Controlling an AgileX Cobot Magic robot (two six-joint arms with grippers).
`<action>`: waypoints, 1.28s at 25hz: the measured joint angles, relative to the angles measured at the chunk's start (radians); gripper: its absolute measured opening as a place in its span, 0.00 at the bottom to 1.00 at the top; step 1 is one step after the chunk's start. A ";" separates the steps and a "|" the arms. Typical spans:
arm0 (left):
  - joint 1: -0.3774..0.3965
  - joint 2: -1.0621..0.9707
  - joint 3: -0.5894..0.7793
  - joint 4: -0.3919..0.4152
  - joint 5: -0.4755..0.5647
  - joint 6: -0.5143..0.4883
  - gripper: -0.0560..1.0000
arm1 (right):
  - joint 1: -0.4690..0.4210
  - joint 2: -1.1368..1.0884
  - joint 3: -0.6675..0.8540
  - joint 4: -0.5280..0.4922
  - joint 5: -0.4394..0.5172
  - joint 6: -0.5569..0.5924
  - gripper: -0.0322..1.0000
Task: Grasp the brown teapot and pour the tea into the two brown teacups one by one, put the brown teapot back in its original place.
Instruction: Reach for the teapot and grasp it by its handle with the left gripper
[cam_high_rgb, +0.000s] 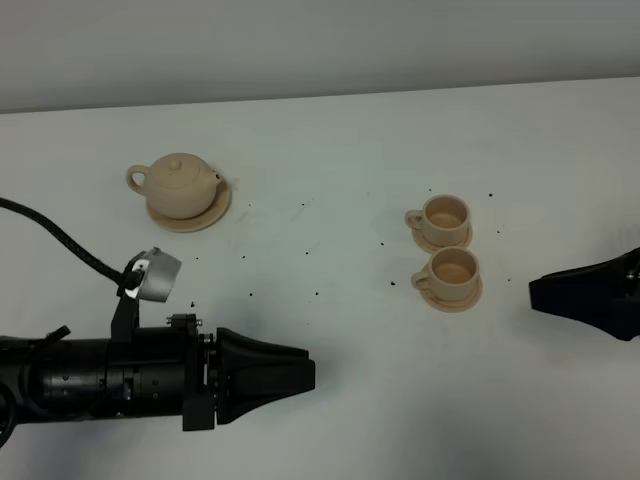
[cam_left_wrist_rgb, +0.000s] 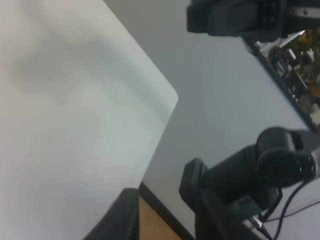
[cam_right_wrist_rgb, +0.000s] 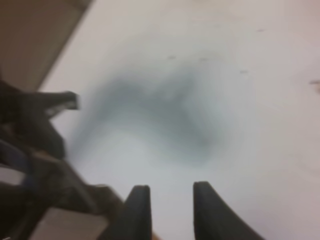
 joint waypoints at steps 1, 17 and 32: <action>0.000 -0.009 -0.014 0.001 -0.010 -0.019 0.36 | 0.000 -0.032 -0.009 -0.047 -0.017 0.055 0.26; 0.000 -0.462 -0.194 0.694 -0.454 -0.782 0.36 | 0.000 -0.524 -0.013 -0.810 -0.006 0.749 0.26; 0.000 -0.644 -0.195 1.465 -0.527 -1.568 0.36 | 0.000 -0.930 0.038 -0.953 0.090 0.833 0.26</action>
